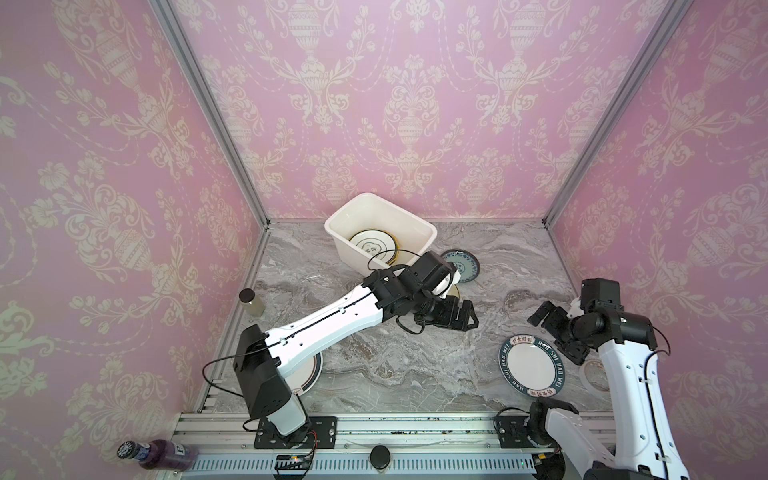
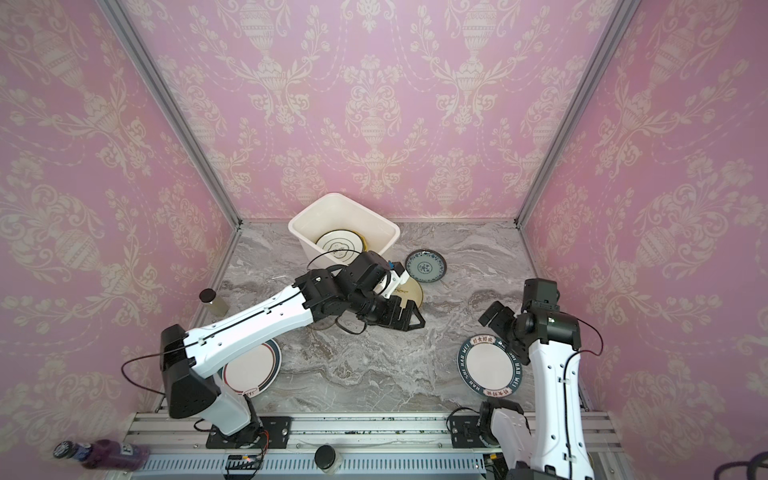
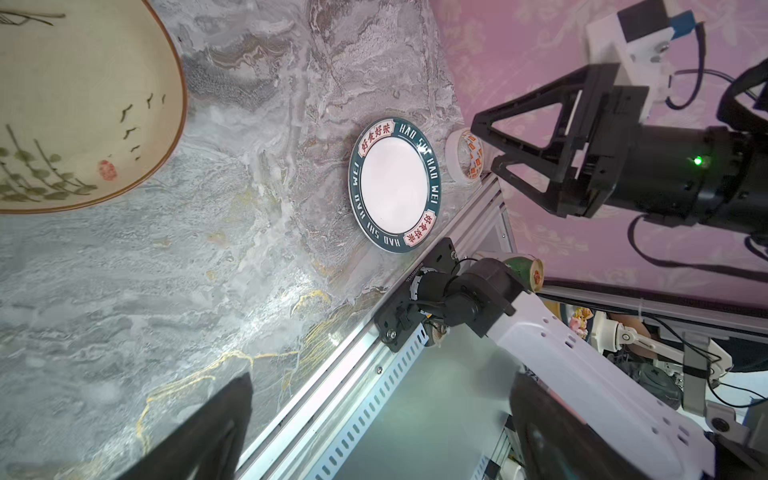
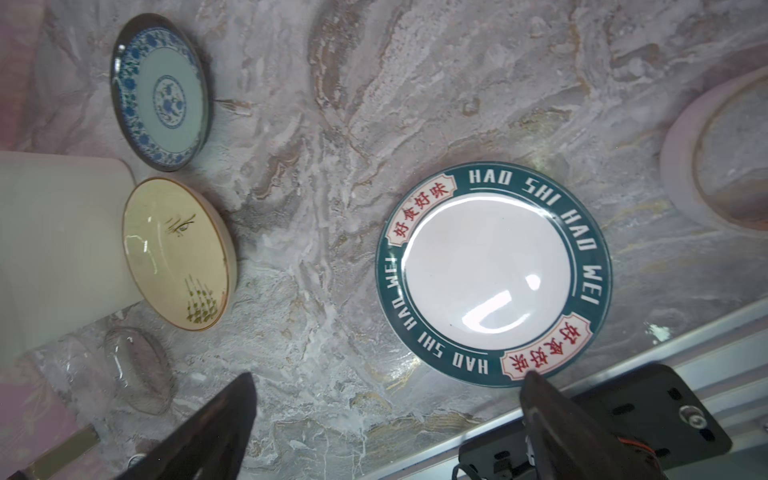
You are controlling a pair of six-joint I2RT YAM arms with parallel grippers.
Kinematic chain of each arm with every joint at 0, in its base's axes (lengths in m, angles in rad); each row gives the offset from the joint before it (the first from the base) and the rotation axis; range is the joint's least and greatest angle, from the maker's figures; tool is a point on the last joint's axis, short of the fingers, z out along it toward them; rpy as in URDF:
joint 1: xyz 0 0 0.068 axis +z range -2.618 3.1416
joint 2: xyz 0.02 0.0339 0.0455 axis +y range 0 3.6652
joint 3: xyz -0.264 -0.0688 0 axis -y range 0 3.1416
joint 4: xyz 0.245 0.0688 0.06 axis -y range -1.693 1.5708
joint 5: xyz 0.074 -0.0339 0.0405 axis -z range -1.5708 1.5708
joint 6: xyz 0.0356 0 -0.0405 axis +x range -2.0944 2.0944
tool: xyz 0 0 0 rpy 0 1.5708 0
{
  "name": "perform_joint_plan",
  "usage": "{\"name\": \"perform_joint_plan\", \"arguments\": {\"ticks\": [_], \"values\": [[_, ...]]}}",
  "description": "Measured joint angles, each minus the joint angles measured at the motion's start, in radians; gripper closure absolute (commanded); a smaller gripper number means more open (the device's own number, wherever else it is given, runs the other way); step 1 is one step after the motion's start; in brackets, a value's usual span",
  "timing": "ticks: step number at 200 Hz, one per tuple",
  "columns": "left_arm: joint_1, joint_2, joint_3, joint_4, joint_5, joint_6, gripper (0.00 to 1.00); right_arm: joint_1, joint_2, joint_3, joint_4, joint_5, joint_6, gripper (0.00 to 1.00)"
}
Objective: Place the plates into the plastic bin on the countertop
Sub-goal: 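Withdraw the right gripper from the bin while the left moves to the bin, then reach the right gripper to the green-rimmed plate while the left approaches it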
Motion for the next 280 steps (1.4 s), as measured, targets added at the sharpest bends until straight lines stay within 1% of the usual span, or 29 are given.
{"name": "perform_joint_plan", "arguments": {"ticks": [33,76,115,160,189,205,249,280], "values": [[-0.024,0.135,-0.004,0.085,0.042,-0.012,0.02,-0.076,-0.023,-0.101,0.0,0.039,0.0,0.0],[-0.029,0.286,0.011,0.203,0.098,-0.083,0.02,-0.094,-0.019,-0.112,0.023,0.1,0.029,0.0],[-0.031,0.413,0.06,0.272,0.153,-0.135,0.04,-0.111,-0.01,-0.206,0.073,0.142,0.089,0.0],[-0.035,0.474,0.092,0.327,0.224,-0.174,0.04,-0.126,-0.009,-0.246,0.129,0.215,0.141,0.0],[-0.037,0.512,0.139,0.338,0.242,-0.188,0.06,-0.141,-0.003,-0.28,0.17,0.276,0.177,0.0],[-0.037,0.526,0.163,0.338,0.244,-0.191,0.06,-0.153,0.021,-0.293,0.191,0.289,0.191,0.0],[-0.037,0.538,0.193,0.317,0.248,-0.191,0.07,-0.188,0.112,-0.314,0.283,0.276,0.209,0.0],[-0.037,0.538,0.195,0.292,0.247,-0.19,0.07,-0.251,0.136,-0.351,0.349,0.227,0.211,0.0]]}}
